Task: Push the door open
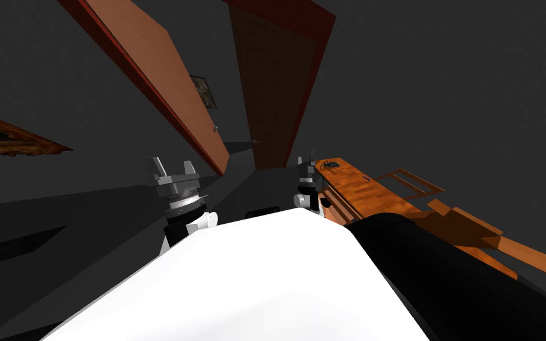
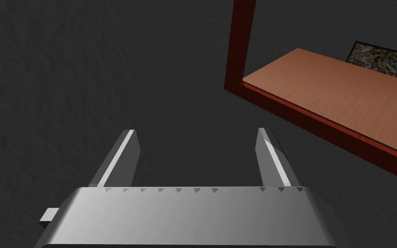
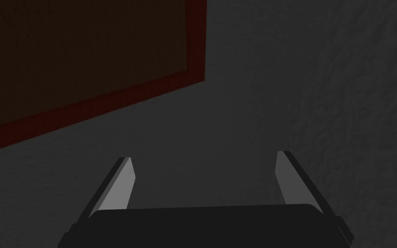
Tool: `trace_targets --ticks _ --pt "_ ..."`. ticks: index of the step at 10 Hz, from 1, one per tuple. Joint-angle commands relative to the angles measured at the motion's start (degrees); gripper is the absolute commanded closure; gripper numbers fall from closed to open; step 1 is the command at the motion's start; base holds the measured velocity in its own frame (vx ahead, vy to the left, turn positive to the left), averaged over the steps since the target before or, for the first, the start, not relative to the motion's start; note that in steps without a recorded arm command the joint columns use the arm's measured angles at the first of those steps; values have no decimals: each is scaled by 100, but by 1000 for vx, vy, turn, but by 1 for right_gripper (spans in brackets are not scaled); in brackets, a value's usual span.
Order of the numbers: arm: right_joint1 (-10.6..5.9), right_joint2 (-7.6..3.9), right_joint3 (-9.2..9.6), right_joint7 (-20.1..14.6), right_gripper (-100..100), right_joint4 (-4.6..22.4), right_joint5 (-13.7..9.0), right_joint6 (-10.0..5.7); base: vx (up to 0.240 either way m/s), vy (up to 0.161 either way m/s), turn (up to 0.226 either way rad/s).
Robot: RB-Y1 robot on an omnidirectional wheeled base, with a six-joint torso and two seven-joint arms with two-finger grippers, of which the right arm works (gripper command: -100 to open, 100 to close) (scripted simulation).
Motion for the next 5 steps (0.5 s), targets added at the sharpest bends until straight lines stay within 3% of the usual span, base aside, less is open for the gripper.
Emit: trace_targets --ticks 1,5 --pt "-66 -54 -12 3 -100 187 13 -50 173 -34 11" --pt "-217 -151 -38 11 -100 611 43 -162 132 43 18"
